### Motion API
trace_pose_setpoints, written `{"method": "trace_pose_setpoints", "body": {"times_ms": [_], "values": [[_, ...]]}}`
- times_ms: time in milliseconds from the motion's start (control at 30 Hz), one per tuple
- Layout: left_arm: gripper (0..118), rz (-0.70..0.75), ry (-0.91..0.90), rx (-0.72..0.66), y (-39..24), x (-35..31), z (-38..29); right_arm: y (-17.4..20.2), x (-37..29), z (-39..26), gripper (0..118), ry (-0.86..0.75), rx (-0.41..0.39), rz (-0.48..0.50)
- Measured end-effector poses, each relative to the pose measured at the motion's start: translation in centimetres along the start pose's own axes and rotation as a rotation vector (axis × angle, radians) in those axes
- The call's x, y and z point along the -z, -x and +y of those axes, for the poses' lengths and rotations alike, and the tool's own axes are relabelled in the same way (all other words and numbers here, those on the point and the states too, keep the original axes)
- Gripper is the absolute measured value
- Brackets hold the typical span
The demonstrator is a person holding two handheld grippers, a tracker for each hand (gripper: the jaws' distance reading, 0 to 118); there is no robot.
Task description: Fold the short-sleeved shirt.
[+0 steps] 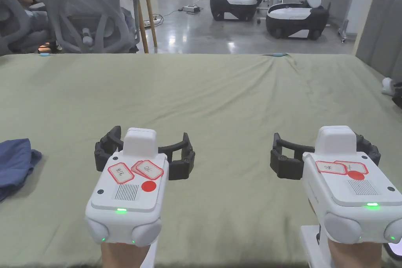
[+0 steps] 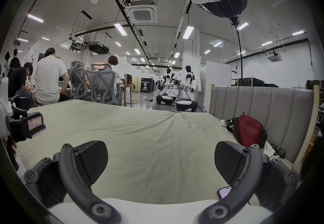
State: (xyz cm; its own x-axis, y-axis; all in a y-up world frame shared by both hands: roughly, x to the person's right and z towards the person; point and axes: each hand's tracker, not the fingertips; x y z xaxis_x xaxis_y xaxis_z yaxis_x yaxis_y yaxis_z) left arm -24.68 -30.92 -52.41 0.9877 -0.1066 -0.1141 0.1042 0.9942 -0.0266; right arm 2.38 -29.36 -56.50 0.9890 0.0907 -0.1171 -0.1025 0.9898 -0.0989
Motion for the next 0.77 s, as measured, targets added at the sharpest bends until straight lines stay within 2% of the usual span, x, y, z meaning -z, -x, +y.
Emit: {"method": "trace_pose_setpoints", "body": {"times_ms": [67, 133, 233, 300, 367, 433, 633, 700, 767], "values": [[118, -0.002, 0.001, 0.001, 0.0, 0.0, 0.0, 0.0, 0.2, 0.1, 118, 0.025, 0.02, -0.016], [118, -0.003, -0.001, 0.0, 0.0, -0.1, 0.1, 0.0, 0.4, 0.7, 118, 0.06, 0.095, -0.036], [118, 0.001, 0.0, -0.005, 0.0, 0.0, 0.2, 0.5, 0.5, 2.1, 118, 0.174, 0.231, -0.132], [118, 0.003, 0.0, -0.015, 0.0, 0.1, 0.3, 0.7, 0.5, 2.7, 118, 0.223, 0.288, -0.174], [118, 0.001, 0.0, -0.014, 0.0, 0.1, 0.3, 0.8, 0.5, 2.8, 118, 0.212, 0.29, -0.14], [118, 0.001, -0.002, -0.008, -0.1, 0.0, 0.3, 1.0, 0.3, 2.7, 118, 0.188, 0.254, -0.07], [118, 0.006, -0.002, -0.011, 0.1, -0.1, 0.3, 1.6, 0.4, 2.5, 118, 0.215, 0.202, -0.059], [118, 0.007, -0.001, -0.011, 0.2, -0.2, 0.3, 2.0, 0.2, 2.4, 118, 0.203, 0.181, -0.129], [118, 0.009, -0.003, -0.009, 0.3, -0.2, 0.3, 2.0, -0.2, 2.5, 118, 0.18, 0.174, -0.107]]}}
